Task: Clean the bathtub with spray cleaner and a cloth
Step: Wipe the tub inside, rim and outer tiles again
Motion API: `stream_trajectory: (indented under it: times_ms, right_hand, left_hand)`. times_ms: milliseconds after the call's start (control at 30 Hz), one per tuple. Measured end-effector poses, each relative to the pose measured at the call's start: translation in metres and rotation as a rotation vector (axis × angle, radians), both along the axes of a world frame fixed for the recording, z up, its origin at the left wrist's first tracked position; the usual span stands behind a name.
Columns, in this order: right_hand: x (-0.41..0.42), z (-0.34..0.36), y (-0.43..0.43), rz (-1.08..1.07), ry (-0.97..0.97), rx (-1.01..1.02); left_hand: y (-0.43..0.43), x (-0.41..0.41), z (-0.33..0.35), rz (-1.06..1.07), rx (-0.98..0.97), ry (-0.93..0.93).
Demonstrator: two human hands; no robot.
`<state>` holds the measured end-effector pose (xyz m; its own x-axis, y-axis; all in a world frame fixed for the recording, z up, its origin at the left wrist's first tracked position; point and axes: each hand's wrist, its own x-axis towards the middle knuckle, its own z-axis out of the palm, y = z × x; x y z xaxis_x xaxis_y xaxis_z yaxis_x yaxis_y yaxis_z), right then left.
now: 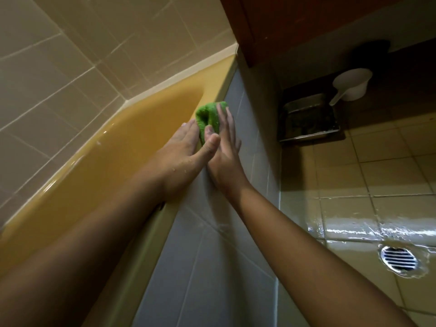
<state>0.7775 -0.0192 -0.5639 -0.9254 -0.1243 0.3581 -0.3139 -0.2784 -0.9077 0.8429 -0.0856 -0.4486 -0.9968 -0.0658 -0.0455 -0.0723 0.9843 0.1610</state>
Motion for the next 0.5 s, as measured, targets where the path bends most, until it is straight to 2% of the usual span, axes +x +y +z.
stream_trajectory:
  times_ms: [133, 500]
  right_hand:
    - [-0.024, -0.017, 0.0, 0.002, 0.041, 0.027]
    - [-0.067, -0.166, -0.003, 0.017, -0.4, 0.124]
  left_hand:
    - [-0.003, -0.019, -0.002, 0.028, -0.004, -0.002]
    - [0.009, -0.057, 0.001, 0.132, -0.096, -0.04]
